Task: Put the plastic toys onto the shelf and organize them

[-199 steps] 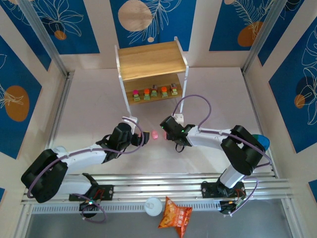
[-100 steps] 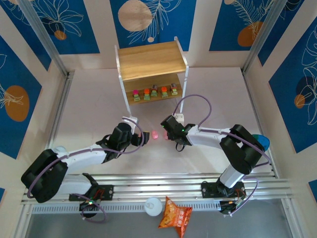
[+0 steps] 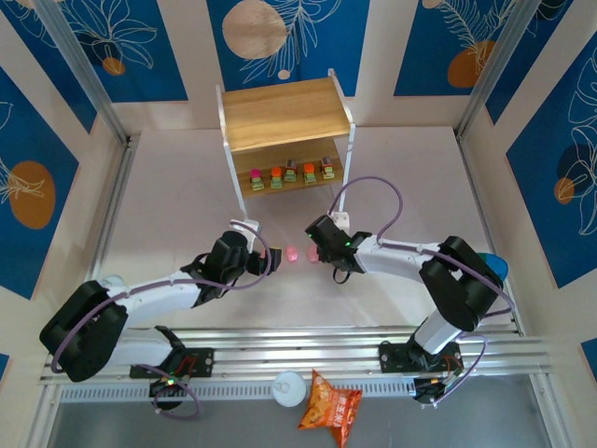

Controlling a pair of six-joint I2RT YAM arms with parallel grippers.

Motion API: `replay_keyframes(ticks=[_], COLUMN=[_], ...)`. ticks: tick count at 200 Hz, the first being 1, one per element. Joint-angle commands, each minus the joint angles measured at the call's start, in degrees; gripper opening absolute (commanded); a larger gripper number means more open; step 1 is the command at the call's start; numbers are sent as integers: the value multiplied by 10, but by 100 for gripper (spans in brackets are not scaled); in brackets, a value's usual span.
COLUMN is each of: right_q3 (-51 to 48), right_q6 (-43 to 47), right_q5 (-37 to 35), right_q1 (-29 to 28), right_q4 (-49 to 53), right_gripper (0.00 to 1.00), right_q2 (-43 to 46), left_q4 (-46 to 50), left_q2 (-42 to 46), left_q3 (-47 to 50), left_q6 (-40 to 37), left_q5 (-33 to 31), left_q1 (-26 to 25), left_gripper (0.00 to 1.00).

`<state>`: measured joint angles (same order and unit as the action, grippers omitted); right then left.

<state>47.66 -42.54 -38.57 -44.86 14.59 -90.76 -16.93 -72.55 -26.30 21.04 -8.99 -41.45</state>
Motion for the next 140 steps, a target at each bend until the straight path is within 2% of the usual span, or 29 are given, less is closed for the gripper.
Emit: replay_keyframes(ticks=[1, 78, 94, 111, 140], right_q3=[-15, -40, -40, -41, -43], right_q6=[3, -3, -3, -3, -4], right_q5=[-4, 6, 7, 5, 6], right_q1=[6, 18, 18, 17, 15], right_q4=[16, 9, 8, 10, 9], right_gripper=[32, 34, 38, 47, 48], right_q2=[30, 18, 16, 17, 17], left_q4=[5, 5, 5, 5, 5], left_q2=[-5, -8, -9, -11, -12], left_q3=[-15, -17, -17, -18, -18], left_q6=[0, 0, 0, 0, 0], left_q5=[9, 10, 10, 11, 12], left_q1=[-3, -3, -3, -3, -3], left_gripper=[96, 96, 96, 96, 96])
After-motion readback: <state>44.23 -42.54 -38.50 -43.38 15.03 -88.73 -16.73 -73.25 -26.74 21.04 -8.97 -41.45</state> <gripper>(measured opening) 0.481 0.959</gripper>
